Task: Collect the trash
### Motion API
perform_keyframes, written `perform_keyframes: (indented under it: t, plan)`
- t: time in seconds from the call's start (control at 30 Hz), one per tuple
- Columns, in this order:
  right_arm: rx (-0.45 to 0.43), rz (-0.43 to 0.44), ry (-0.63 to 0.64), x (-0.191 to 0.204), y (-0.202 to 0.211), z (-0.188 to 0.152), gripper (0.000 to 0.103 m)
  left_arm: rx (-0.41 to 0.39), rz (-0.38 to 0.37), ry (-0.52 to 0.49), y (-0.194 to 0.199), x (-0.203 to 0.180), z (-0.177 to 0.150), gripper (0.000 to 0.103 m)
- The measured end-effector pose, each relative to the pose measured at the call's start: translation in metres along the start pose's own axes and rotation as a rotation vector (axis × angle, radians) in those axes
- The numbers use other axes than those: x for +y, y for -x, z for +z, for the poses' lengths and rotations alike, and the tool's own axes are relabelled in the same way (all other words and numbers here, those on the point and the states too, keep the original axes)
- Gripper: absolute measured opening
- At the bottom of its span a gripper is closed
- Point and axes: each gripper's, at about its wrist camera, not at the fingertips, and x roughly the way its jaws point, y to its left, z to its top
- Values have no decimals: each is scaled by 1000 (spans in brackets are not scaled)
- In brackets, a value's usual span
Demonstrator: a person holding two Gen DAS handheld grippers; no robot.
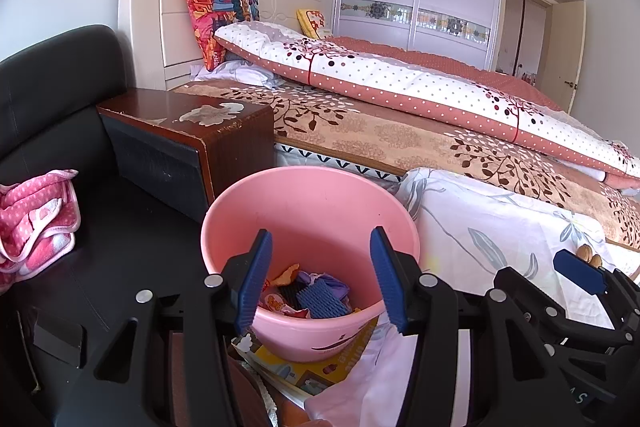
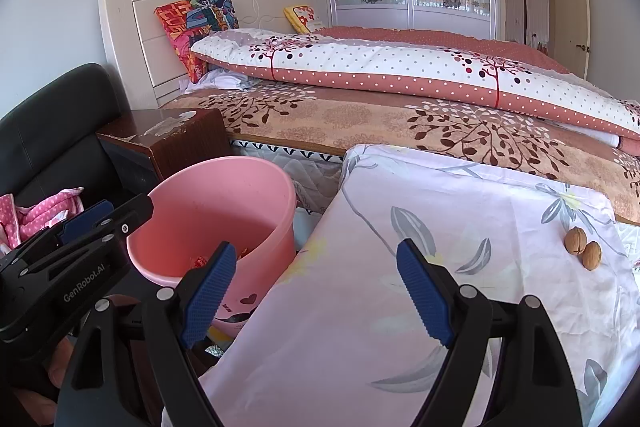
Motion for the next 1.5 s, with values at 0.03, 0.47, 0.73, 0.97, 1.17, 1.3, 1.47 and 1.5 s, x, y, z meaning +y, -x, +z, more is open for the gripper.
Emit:
perform_keyframes:
  t: [0.03, 0.47, 0.73, 0.97, 1.17, 1.3, 1.47, 1.5]
  plan:
    - [1, 0, 0, 0, 0, 0, 81, -1, 0, -1, 0, 0, 0, 51]
    - [1, 1, 0, 1, 0, -1, 81, -4, 2, -5, 1, -1, 0, 51]
    - [1, 0, 2, 1, 0, -1, 81, -6, 3, -6, 1, -2, 0, 51]
    - [2, 0, 1, 1, 1, -1, 81, -7, 4, -12, 1, -2, 0, 51]
    - [3, 0, 1, 2, 0, -1, 81, -5, 4, -17, 0, -3, 0, 51]
    - [4, 0, 1, 2, 1, -1, 81, -5, 3, -19, 0, -4, 0, 51]
    - [4, 0, 1, 2, 0, -2, 81, -4, 3, -21, 0, -4, -1, 51]
    - [4, 0, 1, 2, 0, -2, 81, -4, 3, -21, 0, -4, -1, 51]
